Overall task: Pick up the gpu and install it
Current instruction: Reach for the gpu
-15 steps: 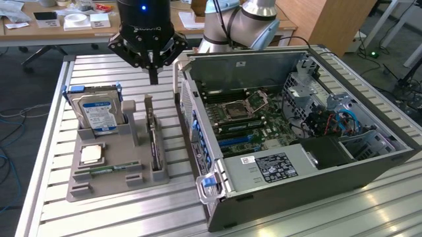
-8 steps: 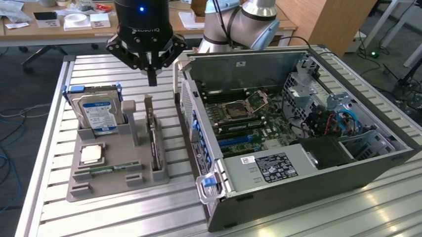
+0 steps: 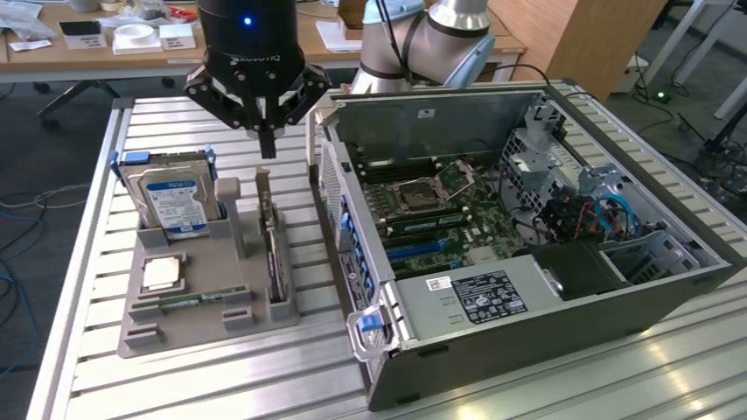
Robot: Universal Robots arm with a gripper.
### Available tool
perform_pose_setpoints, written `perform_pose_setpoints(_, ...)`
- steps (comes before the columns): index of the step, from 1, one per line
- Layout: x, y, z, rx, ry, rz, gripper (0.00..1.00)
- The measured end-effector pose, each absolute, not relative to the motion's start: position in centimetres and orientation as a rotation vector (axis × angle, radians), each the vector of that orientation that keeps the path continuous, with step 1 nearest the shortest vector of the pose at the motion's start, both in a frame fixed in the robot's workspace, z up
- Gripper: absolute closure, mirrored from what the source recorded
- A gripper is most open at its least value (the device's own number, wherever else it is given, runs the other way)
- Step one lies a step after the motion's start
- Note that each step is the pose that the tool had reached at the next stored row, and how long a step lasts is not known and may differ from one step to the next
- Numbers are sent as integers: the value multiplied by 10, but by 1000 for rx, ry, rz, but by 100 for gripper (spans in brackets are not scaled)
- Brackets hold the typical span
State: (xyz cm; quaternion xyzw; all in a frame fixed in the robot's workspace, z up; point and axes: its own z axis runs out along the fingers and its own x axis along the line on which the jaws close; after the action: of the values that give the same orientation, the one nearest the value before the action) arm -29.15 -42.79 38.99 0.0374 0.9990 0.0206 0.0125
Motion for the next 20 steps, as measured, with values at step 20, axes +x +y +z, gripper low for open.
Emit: perform_pose_setpoints(20, -305, -432, 390, 116, 3114, 63, 89)
